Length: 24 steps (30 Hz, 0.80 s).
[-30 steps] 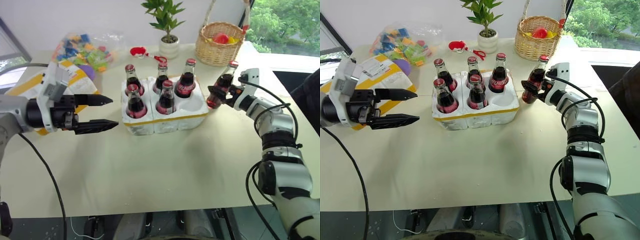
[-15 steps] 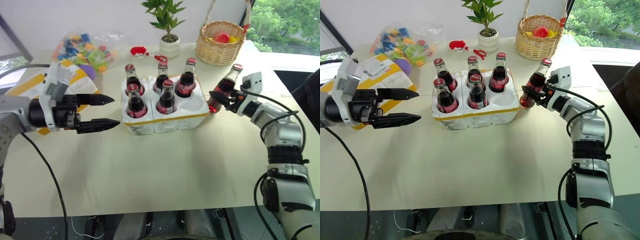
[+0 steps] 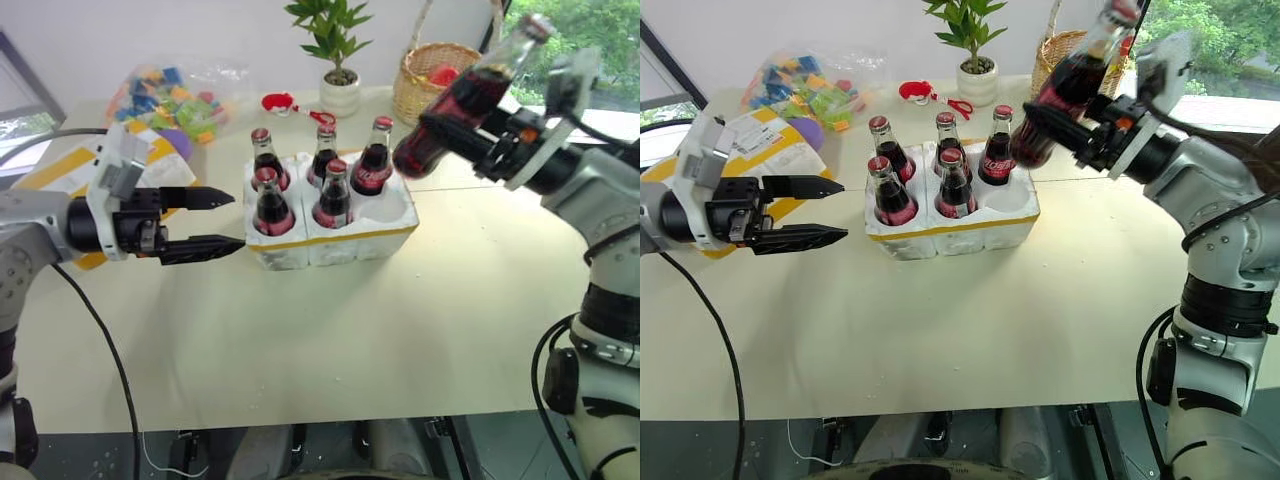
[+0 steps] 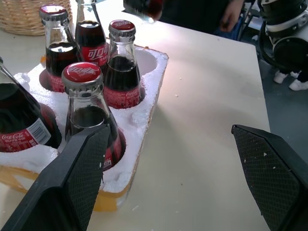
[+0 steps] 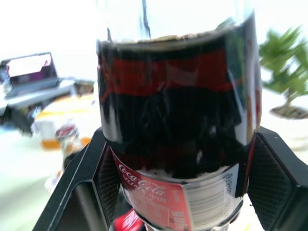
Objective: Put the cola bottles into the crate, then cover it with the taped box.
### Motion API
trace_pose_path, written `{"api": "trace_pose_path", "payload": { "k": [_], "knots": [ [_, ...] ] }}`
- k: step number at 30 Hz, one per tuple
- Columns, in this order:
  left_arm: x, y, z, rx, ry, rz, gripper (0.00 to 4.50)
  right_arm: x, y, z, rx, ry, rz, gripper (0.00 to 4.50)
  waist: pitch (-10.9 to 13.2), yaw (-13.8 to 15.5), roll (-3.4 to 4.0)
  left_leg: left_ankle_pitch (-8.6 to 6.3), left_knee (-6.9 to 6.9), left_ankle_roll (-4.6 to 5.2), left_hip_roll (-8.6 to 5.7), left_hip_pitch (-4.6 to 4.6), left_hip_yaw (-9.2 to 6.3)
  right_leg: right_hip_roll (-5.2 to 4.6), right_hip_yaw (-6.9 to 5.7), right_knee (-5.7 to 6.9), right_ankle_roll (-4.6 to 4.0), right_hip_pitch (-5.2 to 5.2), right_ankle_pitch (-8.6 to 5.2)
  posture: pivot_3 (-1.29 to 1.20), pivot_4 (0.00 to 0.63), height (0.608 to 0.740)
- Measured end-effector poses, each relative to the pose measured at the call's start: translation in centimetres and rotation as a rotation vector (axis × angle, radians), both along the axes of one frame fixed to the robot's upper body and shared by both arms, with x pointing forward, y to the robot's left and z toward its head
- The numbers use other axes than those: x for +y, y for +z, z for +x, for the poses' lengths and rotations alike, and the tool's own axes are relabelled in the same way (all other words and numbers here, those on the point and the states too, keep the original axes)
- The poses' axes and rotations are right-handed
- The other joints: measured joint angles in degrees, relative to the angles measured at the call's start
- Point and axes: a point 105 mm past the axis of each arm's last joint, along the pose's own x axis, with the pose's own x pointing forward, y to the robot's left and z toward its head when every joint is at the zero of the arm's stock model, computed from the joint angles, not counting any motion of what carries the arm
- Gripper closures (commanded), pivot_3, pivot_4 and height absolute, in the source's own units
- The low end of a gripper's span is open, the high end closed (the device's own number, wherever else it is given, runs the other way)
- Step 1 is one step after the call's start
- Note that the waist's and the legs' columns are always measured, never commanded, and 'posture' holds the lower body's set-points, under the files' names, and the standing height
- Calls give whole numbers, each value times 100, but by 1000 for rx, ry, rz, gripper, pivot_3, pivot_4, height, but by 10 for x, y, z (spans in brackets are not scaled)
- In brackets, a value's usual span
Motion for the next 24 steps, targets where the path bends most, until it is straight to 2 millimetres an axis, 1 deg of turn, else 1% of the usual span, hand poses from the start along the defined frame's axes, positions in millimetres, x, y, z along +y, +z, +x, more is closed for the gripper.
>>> {"api": "trace_pose_path", "payload": {
  "k": [5,8,12,18,20,21,22,24],
  "knots": [
    [-1,0,0,-3,1,1,253,10,-36,6,98,-2,-88,1659,0,-16,0,4,-2,-7,1,0,0,1,0,1,0,-3,0,0,150,732],
    [-2,0,-1,-10,2,5,253,15,-41,9,81,-2,-119,1659,-3,-18,-4,6,-2,-10,2,0,0,3,0,1,0,-2,0,0,150,732],
    [-2,0,0,-13,12,5,253,16,-52,15,103,-5,-131,1659,-4,2,-7,7,0,-11,1,1,-1,2,-1,1,0,1,0,0,150,732],
    [-3,0,1,-14,22,-5,253,19,-80,29,190,-19,-144,1659,-4,-15,-7,10,-2,-16,0,1,0,2,-1,1,0,-2,0,0,150,732],
    [-3,0,1,-14,20,-7,253,20,-88,32,214,-20,-159,576,-4,-16,-7,10,-3,-17,0,0,-1,2,-1,1,0,-3,0,0,150,732],
    [-3,0,1,-14,19,-8,253,21,-89,33,221,-12,-164,183,-4,-16,-7,10,-2,-17,0,1,0,2,-1,1,0,-3,0,0,150,732],
    [-3,0,1,-13,19,-8,253,22,-89,32,220,-3,-168,15,-4,-16,-7,10,-2,-17,0,1,0,2,-1,1,0,-2,0,0,150,732],
    [-3,0,1,-13,18,-8,253,24,-87,32,213,7,-176,15,-4,-18,-7,10,1,-16,0,1,0,3,-1,1,0,0,0,0,150,732]
  ]
}}
